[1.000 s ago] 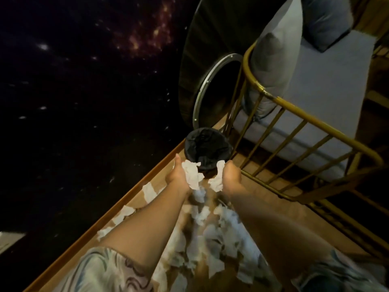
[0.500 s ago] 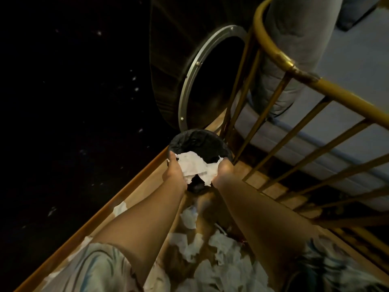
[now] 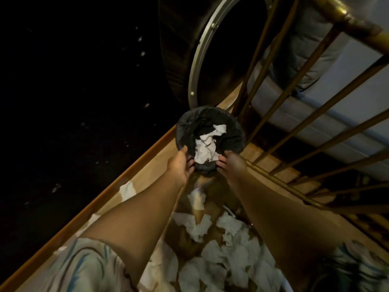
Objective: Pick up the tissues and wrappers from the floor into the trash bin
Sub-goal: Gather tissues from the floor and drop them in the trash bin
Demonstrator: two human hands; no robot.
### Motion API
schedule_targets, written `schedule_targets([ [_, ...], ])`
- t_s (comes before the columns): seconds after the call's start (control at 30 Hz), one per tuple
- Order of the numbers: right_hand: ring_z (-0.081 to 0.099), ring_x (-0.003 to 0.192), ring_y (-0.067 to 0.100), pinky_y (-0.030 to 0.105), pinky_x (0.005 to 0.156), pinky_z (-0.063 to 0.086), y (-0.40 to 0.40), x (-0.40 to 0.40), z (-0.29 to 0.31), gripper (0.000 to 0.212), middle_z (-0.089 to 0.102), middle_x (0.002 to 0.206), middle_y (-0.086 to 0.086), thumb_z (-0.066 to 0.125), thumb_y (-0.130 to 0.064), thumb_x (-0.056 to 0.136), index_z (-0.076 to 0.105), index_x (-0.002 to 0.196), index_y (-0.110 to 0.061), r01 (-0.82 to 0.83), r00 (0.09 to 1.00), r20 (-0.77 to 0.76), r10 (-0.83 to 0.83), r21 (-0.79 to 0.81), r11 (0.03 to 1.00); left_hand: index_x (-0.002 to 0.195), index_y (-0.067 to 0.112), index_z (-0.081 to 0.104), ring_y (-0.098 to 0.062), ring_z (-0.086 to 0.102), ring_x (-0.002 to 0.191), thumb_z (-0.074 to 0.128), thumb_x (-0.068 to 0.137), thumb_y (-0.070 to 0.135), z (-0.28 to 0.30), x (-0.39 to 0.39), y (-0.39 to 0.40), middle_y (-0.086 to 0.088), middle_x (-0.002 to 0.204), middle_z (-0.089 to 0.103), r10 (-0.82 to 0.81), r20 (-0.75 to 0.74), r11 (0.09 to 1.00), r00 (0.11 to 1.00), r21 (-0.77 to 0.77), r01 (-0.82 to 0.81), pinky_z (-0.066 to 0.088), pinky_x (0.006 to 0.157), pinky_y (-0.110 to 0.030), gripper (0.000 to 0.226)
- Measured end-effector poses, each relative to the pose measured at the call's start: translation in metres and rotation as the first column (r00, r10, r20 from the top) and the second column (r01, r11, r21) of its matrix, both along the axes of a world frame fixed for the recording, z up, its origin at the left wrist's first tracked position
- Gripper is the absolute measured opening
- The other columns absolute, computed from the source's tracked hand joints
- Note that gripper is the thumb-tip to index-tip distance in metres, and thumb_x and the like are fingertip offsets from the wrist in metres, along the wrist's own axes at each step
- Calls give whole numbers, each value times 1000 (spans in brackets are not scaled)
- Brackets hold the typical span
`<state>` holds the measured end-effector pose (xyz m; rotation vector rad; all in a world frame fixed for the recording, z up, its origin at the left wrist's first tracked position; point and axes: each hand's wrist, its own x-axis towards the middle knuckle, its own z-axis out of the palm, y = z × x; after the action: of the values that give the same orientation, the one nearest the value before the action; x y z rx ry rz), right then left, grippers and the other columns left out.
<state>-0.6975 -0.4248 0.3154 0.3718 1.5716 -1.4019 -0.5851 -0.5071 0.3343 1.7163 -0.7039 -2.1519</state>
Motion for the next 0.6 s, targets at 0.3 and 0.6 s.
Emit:
schedule_targets([
  [0.3, 59, 71, 19, 26, 60, 49, 40, 129, 29, 16, 62, 84, 10, 45, -8, 98, 58, 103, 0, -95, 984, -140, 107, 88, 992, 99, 18, 61, -17, 63, 81, 53, 97, 15, 21, 138, 38, -4, 96, 67, -169, 255, 969, 952, -135, 208, 52, 75, -29, 9],
  [0.6, 63, 69, 21, 39, 79, 52, 111, 306, 63, 14, 68, 82, 12, 52, -14, 94, 63, 91, -5, -129, 965, -211, 154, 128, 983, 112, 6, 63, -26, 64, 93, 58, 93, 8, 46, 299, 117, -5, 96, 65, -273, 393, 850, 878, -329, 411, 49, 70, -24, 20],
])
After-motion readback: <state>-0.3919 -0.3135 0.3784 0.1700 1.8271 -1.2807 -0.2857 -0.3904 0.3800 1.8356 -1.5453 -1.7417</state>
